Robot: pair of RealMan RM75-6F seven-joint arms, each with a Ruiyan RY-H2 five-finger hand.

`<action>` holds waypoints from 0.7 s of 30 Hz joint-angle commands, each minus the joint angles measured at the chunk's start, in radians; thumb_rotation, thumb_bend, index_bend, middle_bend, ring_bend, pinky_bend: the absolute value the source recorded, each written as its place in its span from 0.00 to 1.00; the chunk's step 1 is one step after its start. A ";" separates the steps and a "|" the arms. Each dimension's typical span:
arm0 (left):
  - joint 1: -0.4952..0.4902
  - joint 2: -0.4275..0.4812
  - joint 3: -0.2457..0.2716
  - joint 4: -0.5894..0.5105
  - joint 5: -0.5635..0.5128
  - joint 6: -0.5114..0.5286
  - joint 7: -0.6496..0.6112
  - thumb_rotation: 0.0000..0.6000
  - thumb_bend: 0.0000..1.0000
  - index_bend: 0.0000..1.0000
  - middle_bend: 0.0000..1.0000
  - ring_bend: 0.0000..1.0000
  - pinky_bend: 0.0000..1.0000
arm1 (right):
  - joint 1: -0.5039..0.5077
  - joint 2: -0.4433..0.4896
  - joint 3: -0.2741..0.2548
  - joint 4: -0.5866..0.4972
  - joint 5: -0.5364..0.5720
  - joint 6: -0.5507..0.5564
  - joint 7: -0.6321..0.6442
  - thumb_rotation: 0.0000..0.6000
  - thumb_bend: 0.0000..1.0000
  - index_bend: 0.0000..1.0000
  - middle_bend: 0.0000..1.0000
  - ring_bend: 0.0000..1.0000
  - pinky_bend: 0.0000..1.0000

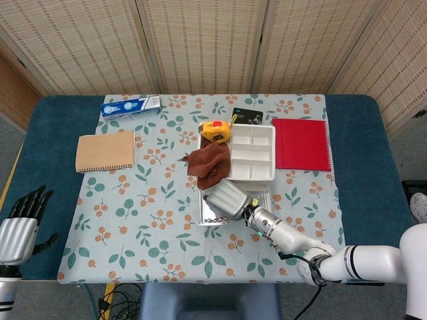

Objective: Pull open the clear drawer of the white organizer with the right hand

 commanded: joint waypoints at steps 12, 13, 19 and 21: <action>0.004 0.001 0.000 0.010 0.000 0.006 -0.013 1.00 0.20 0.07 0.04 0.07 0.11 | -0.018 0.008 0.010 -0.012 -0.026 0.027 0.036 1.00 0.54 0.55 0.91 1.00 1.00; 0.004 0.001 0.000 0.010 0.000 0.006 -0.013 1.00 0.20 0.07 0.04 0.07 0.11 | -0.021 0.011 0.013 -0.018 -0.031 0.033 0.042 1.00 0.54 0.55 0.91 1.00 1.00; 0.006 0.005 0.000 0.007 0.007 0.013 -0.013 1.00 0.20 0.07 0.04 0.07 0.11 | -0.054 0.054 0.035 -0.083 -0.084 0.085 0.104 1.00 0.54 0.56 0.92 1.00 1.00; 0.006 0.006 0.000 0.004 0.008 0.015 -0.013 1.00 0.20 0.07 0.04 0.07 0.11 | -0.070 0.079 0.039 -0.116 -0.107 0.104 0.132 1.00 0.54 0.56 0.92 1.00 1.00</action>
